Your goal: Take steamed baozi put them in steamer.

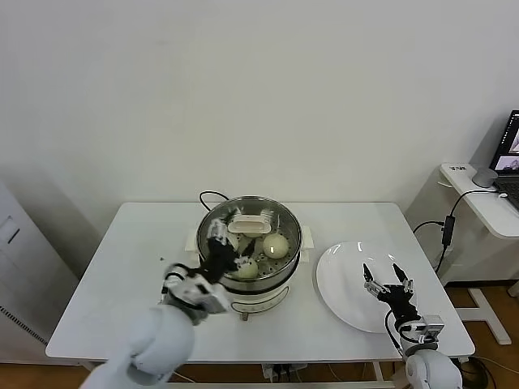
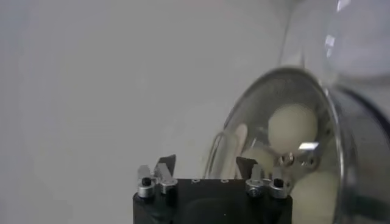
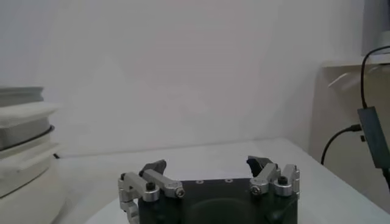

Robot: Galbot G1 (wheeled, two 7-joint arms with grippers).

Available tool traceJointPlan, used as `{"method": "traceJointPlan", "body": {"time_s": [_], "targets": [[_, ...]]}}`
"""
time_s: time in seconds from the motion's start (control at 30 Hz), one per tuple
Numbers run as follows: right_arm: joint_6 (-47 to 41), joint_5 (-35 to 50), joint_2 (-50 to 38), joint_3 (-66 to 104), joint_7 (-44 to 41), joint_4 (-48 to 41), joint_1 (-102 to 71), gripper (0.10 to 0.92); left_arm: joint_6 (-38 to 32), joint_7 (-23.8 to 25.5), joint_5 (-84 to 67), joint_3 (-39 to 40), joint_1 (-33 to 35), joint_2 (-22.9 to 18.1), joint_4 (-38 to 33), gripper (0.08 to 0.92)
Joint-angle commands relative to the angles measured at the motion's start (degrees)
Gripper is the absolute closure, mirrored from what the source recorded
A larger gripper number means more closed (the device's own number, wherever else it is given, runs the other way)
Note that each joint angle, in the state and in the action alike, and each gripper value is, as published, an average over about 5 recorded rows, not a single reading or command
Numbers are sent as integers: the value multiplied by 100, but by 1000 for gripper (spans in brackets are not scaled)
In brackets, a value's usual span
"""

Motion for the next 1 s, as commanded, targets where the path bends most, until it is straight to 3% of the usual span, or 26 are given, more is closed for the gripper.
{"method": "traceJointPlan", "body": {"time_s": [0.03, 0.23, 0.5, 1.0], "targets": [[-180, 167, -122, -72, 216, 239, -74, 203, -42, -1433, -5863, -2944, 673, -101, -270, 184], [-307, 1, -195, 7, 83, 369, -122, 203, -353, -1411, -5851, -3399, 1090, 97, 821, 177], [-628, -47, -333, 116, 311, 614, -178, 203, -634, -1324, -5374, -3233, 1128, 207, 2186, 177], [-956, -197, -509, 53, 400, 852, -348, 203, -883, -1403, -4474, -2668, 955, -79, 3404, 177]]}}
